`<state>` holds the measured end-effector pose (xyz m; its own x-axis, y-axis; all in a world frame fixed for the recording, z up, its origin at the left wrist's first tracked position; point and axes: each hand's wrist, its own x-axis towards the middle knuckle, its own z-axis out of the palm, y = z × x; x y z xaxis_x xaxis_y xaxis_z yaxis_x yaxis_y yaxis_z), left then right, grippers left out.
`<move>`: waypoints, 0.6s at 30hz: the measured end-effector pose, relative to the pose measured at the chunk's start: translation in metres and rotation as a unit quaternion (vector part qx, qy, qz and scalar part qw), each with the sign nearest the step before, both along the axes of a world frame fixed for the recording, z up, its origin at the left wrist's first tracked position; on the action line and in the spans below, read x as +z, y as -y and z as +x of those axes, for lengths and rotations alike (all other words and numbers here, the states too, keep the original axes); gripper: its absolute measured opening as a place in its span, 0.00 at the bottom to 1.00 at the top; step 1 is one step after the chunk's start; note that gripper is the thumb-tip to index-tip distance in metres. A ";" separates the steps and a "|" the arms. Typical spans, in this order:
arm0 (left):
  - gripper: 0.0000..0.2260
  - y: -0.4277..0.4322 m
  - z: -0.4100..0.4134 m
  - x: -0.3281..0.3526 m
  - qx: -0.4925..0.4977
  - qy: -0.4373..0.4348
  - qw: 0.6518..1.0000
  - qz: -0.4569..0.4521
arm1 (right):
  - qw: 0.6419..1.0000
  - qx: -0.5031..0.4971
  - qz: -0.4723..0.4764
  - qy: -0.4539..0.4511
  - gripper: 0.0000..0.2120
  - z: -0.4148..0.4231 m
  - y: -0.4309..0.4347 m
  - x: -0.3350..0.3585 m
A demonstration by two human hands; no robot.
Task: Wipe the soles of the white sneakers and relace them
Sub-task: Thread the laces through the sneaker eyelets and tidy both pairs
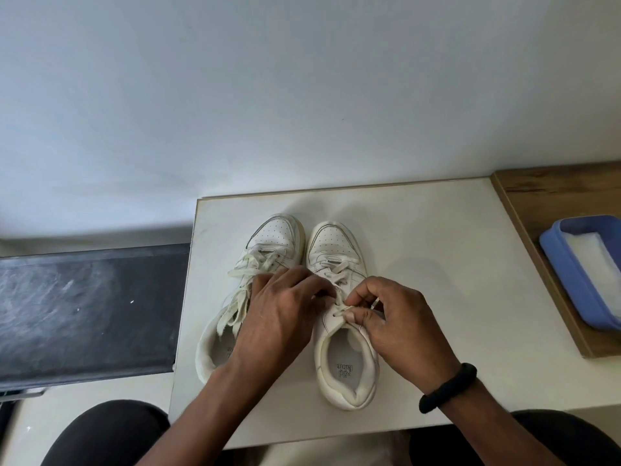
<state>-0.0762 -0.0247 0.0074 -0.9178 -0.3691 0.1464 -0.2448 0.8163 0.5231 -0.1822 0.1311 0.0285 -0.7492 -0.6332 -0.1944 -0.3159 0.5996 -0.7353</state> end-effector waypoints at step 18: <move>0.16 -0.006 -0.003 0.008 -0.036 0.105 0.994 -0.006 | 0.998 0.058 -0.020 -0.013 0.08 -0.007 -0.003 0.001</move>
